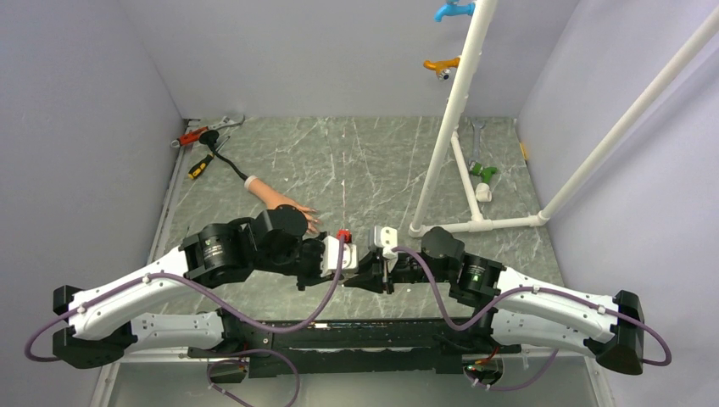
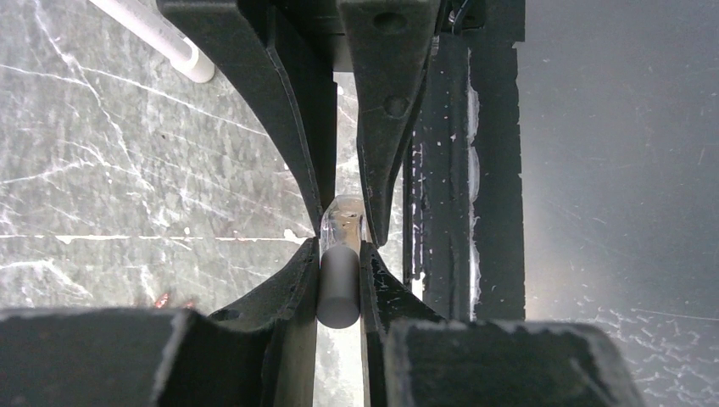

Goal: Paint the nails
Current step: Unscrew the nail polish bottle.

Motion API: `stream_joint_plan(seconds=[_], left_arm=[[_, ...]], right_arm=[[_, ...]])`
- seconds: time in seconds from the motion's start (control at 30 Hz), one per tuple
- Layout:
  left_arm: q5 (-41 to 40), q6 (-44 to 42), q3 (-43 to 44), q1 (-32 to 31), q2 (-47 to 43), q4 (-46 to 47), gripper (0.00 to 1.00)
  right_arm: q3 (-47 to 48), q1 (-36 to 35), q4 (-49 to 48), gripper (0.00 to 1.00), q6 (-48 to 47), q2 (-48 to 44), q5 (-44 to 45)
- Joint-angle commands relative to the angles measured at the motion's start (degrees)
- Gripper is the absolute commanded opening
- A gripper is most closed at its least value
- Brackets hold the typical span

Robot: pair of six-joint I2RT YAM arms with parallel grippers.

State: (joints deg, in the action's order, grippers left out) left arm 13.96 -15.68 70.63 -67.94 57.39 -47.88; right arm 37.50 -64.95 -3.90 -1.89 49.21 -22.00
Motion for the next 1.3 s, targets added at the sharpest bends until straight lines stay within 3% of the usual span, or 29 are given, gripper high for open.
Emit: stream_joint_plan(seconds=[0.0,0.2,0.47,0.7,0.83,0.97,1.03,1.27], left_arm=[[3.2,5.1,3.0,0.0,1.6,-0.2,0.0],[-5.5,13.6,7.9,0.0,5.6,-4.2,0.0],[-7.5,24.6,15.1,0.0,11.0,-8.7,0.0],[-7.5,29.8,15.5,0.0,11.7,-7.9,0.02],[-6.3,30.7,15.7,0.0,11.5,-7.2,0.29],[-9.3,30.6,17.6,0.0,10.7,-8.1,0.7],[-10.8,29.2,18.3,0.0,9.5,-8.2,0.81],[-12.9,20.9,24.2,0.1,6.9,-11.9,0.88]], right_arm=[[0.7,0.2,-6.0,0.0,0.2,-2.2,1.9],[-0.6,0.1,-7.2,0.0,0.1,-3.8,7.0],[-1.3,0.1,-8.0,0.0,0.1,-5.5,8.4],[-1.8,0.1,-8.7,0.0,0.3,-6.5,9.1],[-1.9,0.1,-8.3,0.0,0.2,-6.8,9.3],[-1.9,0.1,-7.9,0.0,0.3,-7.3,9.1],[-1.8,0.1,-7.7,0.0,0.3,-7.5,8.9],[-1.3,0.1,-6.9,0.0,0.5,-6.8,7.5]])
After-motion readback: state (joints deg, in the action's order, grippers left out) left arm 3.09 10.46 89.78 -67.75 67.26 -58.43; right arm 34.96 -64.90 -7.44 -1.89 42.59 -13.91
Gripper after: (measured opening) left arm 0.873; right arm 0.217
